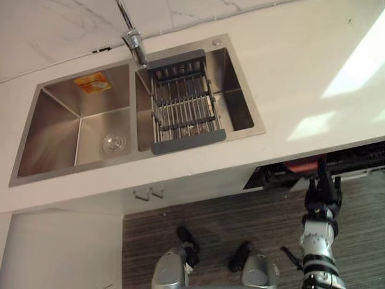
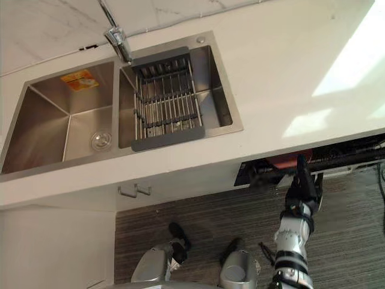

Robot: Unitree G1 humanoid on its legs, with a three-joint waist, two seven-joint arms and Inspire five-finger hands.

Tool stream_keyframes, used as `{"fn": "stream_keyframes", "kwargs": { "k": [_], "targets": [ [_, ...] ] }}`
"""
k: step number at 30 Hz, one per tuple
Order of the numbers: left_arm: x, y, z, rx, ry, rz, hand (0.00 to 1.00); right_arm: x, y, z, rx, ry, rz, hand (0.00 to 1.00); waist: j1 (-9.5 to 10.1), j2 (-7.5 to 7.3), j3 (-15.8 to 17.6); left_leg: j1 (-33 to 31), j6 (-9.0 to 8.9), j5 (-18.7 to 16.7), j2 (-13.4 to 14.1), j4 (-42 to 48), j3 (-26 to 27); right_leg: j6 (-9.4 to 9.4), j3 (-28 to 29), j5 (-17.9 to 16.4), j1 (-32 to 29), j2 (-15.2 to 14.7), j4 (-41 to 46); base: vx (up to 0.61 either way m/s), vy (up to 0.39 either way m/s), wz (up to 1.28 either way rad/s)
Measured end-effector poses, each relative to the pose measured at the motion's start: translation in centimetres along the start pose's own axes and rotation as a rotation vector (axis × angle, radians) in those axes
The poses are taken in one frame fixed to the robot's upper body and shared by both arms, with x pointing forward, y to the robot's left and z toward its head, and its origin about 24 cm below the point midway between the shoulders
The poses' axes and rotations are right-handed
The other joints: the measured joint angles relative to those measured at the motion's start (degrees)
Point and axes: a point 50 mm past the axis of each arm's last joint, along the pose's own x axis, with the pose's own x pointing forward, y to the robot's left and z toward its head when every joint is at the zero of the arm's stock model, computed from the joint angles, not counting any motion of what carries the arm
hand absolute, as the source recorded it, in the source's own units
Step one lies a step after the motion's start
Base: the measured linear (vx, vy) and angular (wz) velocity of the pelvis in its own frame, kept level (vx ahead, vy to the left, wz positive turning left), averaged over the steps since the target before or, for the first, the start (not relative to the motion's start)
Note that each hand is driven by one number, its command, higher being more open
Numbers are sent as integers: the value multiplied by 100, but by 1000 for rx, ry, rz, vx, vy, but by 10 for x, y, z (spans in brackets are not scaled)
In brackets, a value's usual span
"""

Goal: Walk over to the sink, pick up the cup, carry it to the dishwasher, place the cup inside the dishwasher, then close the dishwasher door

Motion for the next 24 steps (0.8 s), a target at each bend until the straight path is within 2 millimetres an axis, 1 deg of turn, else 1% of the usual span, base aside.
{"fn": "stream_keyframes", "kwargs": {
  "k": [3,5,6,7,8,9,10,11,12,13,14,15,16,17,18,19,20,21,22,23,24],
  "targets": [
    [0,0,0,-26,0,-9,100,1,3,0,-10,1,39,100,-46,-6,9,-102,46,53,-59,2,-80,-46,-79,-92,-121,-139,262,-38,-45,15],
    [0,0,1,-26,-8,-13,100,3,7,0,-7,0,51,100,-47,3,22,-153,64,113,-54,2,-132,-56,-125,-150,-162,-169,363,-77,-55,14],
    [0,-1,2,-24,-20,-22,100,3,10,-2,-7,3,64,100,-36,14,28,-197,65,153,-30,-14,-169,-76,-161,-163,-188,-159,392,-116,-61,13],
    [0,-2,2,-22,-32,-33,100,4,15,-5,-14,11,87,100,-29,37,47,-235,23,165,-6,-58,-208,-88,-170,-168,-219,-131,409,-128,-59,9],
    [0,-2,3,-21,-36,-38,100,4,18,-7,-16,17,102,100,-20,51,62,-248,34,152,6,-92,-227,-92,-185,-168,-230,-113,411,-159,-51,-1],
    [1,-4,4,-21,-43,-50,100,5,25,-10,-15,27,129,100,5,98,94,-273,21,72,55,-169,-224,-90,-210,-149,-237,-48,368,-169,-37,-8],
    [1,-7,5,-22,-45,-59,100,7,32,-11,-11,29,143,100,20,152,122,-272,-82,-2,85,-240,-199,-89,-213,-111,-235,65,229,-168,-27,-10],
    [2,-7,6,-26,-50,-65,100,7,34,-12,-21,32,150,100,33,158,146,-276,-217,-95,115,-247,-175,-100,-210,-73,-229,127,110,-150,-11,-16],
    [1,-7,9,-50,-64,-86,100,6,38,-15,-69,48,172,100,70,86,209,-294,-266,-171,141,-81,-208,-135,-208,13,-238,174,-126,-126,-28,-20],
    [1,-6,10,-72,-68,-103,100,6,38,-16,-103,51,183,100,98,60,232,-320,-248,-175,133,107,-285,-143,-210,63,-241,185,-211,-110,-64,-32],
    [1,-7,9,-94,-63,-119,100,2,37,-17,-181,69,210,100,139,83,219,-329,-266,-206,159,460,-456,-128,-207,105,-225,291,-381,-10,-67,-35],
    [1,-5,3,-105,-48,-121,100,-8,30,-23,-262,115,238,100,131,107,202,-163,-173,-574,210,489,-557,-188,-159,149,-235,339,-135,13,-24,-22],
    [0,-2,8,-94,-56,-123,100,-16,22,-29,-290,142,238,100,121,-35,280,-94,-168,-567,148,533,-558,-238,-82,148,-244,228,-55,0,0,0],
    [-2,4,6,-88,-48,-132,100,-34,2,-43,-355,209,224,100,113,-60,214,-83,-182,-557,196,531,-574,-288,-141,141,-191,311,-155,-15,-45,9],
    [-2,4,0,-124,-29,-139,100,-52,-20,-58,-419,285,189,100,108,-51,119,-86,-204,-556,270,536,-512,-290,-163,145,-154,437,-316,19,-71,2],
    [-2,5,-2,-135,-23,-137,100,-64,-32,-66,-445,332,163,100,97,-63,85,-71,-226,-552,302,529,-460,-291,-166,144,-136,470,-360,72,-60,-6],
    [-3,8,-5,-157,-7,-134,100,-92,-63,-87,-485,450,75,100,66,-99,16,4,-290,-525,346,506,-382,-289,-153,145,-89,486,-390,65,-42,-6],
    [-3,9,-8,-169,8,-131,100,-103,-76,-92,-504,496,31,100,62,-105,-41,18,-308,-536,342,495,-354,-286,-132,146,-94,491,-404,91,-37,-19],
    [-3,10,-12,-187,38,-125,100,-125,-102,-98,-556,588,-59,100,74,-144,-148,86,-351,-568,328,458,-234,-263,-40,167,-123,499,-437,108,5,-37],
    [-3,11,-13,-197,43,-126,100,-124,-106,-96,-591,595,-71,100,75,-160,-189,129,-375,-590,325,429,-127,-235,29,184,-141,510,-457,119,26,-49],
    [-5,15,-15,-202,68,-115,100,-128,-115,-95,-633,615,-96,100,22,-272,-257,235,-399,-617,308,381,-46,-181,102,226,-103,521,-523,152,61,-48]
  ]
}}
